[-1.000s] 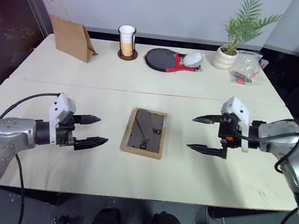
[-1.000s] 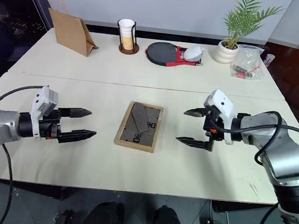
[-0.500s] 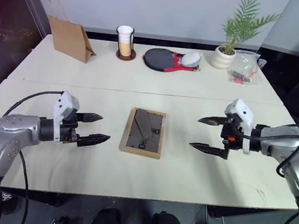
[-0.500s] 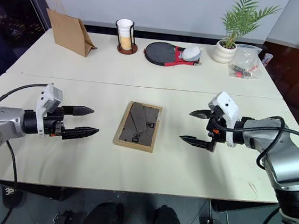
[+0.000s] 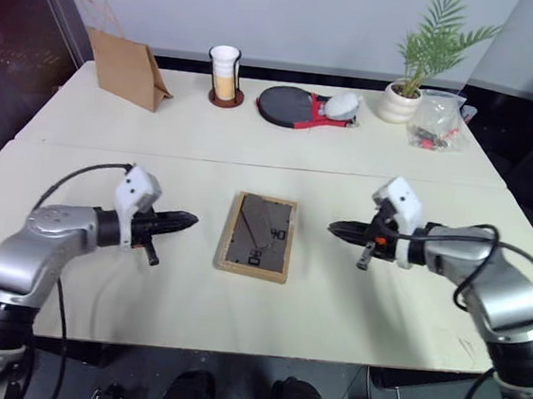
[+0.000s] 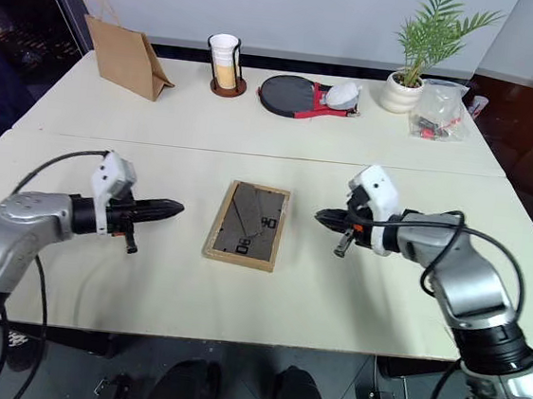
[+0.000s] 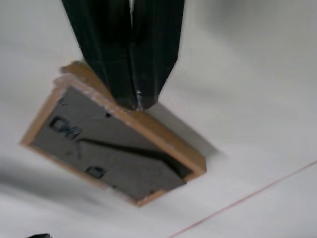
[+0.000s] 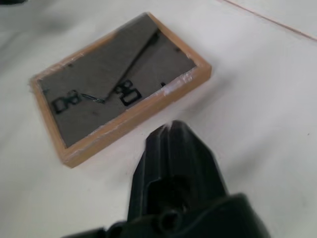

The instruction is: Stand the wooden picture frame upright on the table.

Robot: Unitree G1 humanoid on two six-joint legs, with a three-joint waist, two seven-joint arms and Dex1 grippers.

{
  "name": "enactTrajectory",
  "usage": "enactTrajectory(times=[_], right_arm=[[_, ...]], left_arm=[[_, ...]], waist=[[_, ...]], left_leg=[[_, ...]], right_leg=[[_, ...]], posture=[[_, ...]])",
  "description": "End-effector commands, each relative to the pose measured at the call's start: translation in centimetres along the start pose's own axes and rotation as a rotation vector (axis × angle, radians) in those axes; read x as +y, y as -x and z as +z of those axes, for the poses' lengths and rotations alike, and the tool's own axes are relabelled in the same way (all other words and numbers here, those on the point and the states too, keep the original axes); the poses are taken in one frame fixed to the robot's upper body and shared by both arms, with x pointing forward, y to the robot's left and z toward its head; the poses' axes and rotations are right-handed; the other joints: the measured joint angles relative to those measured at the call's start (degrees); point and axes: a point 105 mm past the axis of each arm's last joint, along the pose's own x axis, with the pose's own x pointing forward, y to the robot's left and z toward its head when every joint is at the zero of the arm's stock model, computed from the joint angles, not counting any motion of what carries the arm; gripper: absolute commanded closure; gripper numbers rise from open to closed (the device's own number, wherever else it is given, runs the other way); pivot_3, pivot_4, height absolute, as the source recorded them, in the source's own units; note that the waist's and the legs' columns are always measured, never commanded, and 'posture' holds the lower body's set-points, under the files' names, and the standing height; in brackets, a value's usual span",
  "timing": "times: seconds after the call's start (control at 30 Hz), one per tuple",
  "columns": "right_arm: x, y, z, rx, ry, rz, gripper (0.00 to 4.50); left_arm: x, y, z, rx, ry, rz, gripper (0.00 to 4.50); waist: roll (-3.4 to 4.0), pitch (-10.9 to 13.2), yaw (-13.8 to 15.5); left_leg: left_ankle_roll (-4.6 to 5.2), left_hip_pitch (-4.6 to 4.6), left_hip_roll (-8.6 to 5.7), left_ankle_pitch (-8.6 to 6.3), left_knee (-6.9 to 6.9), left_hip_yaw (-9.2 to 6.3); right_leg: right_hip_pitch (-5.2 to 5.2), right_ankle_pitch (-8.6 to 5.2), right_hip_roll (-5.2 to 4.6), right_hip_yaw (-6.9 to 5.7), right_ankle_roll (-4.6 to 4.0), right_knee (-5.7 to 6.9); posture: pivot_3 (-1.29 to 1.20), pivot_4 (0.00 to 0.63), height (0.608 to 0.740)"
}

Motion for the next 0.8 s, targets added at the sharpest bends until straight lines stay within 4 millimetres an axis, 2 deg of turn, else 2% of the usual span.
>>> enactTrajectory(times=[0.03,0.17,0.3,0.5,0.8], right_arm=[[-0.4,-1.4,0.0,0.021,0.005,-0.072,4.49],[0.2,-3.9,-0.6,0.042,-0.01,-0.094,4.49],[1.9,-6.2,-0.7,0.041,-0.034,-0.041,4.49],[4.6,-8.1,0.0,0.014,-0.049,0.065,4.49],[6.0,-8.6,0.2,0.012,-0.042,0.119,4.49]], left_arm=[[-0.2,-2.0,-0.6,0.003,-0.058,0.015,4.45],[-0.8,-4.2,-2.3,0.03,-0.064,-0.002,4.45],[-1.1,-4.8,-3.3,0.05,-0.075,-0.007,4.45],[-2.4,-3.9,-3.6,0.077,-0.061,-0.07,4.45],[-3.6,-2.0,-4.3,0.135,-0.052,-0.095,4.45]], waist=[[0.0,-0.01,0.01],[0.0,-0.02,-0.1],[-0.01,-0.02,-0.13],[-0.01,-0.04,-0.41],[0.0,-0.06,-0.42]], left_leg=[[0.0,0.0,0.0,0.0,0.0,0.0],[0.0,0.0,-0.01,0.0,0.05,0.03],[0.0,0.0,0.0,0.0,0.04,0.01],[0.0,0.01,0.04,0.0,0.04,0.0],[0.0,0.05,0.08,0.0,0.02,-0.01]], right_leg=[[0.01,0.0,0.0,0.0,0.0,0.0],[0.0,0.01,0.01,0.0,0.01,0.04],[-0.02,0.01,0.04,0.0,0.01,0.06],[-0.01,0.01,0.05,0.0,0.01,0.07],[-0.01,0.0,0.06,0.01,0.0,0.12]], posture=[[0.0,0.15,0.74],[0.0,0.15,0.74],[0.0,0.15,0.74],[0.0,0.15,0.74],[0.0,0.15,0.74]])
